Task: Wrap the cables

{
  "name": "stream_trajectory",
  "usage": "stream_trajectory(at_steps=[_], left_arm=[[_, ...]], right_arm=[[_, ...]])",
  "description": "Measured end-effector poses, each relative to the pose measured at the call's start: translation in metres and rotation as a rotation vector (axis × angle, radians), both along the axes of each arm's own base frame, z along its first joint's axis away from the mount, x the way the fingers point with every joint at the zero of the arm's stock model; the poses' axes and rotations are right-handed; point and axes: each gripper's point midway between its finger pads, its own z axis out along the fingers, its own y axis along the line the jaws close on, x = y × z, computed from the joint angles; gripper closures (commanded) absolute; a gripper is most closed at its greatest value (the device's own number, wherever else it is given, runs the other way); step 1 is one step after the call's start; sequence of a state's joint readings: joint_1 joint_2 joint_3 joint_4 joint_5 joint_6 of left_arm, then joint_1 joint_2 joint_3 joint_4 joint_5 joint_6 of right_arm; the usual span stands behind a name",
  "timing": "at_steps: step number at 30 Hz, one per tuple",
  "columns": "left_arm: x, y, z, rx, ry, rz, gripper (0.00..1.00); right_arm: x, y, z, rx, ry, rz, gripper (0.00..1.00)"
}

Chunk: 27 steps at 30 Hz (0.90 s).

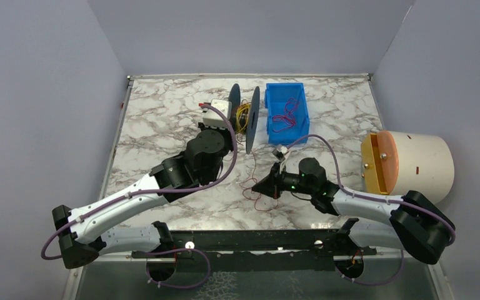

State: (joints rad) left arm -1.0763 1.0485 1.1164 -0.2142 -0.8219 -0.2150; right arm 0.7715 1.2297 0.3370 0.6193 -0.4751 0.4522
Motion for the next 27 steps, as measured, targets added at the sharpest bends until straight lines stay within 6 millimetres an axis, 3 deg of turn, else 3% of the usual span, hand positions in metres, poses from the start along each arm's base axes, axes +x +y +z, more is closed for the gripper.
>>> stream_trajectory(at_steps=[6,12,19,27], left_arm=[[0.022,-0.006,-0.019,0.051,0.018,0.056,1.00],[0.039,-0.011,-0.048,0.130,0.065,0.092,1.00],[0.042,-0.014,-0.072,0.188,0.117,0.095,1.00],[0.037,-0.014,-0.097,0.208,0.174,0.056,1.00]], right_arm=[[-0.026,0.009,0.030,0.034,-0.027,0.064,0.97],[-0.038,0.017,0.078,0.101,-0.063,0.106,0.98],[-0.036,0.019,0.108,0.088,-0.069,0.109,0.99],[-0.011,0.013,0.148,-0.015,-0.155,0.014,0.99]])
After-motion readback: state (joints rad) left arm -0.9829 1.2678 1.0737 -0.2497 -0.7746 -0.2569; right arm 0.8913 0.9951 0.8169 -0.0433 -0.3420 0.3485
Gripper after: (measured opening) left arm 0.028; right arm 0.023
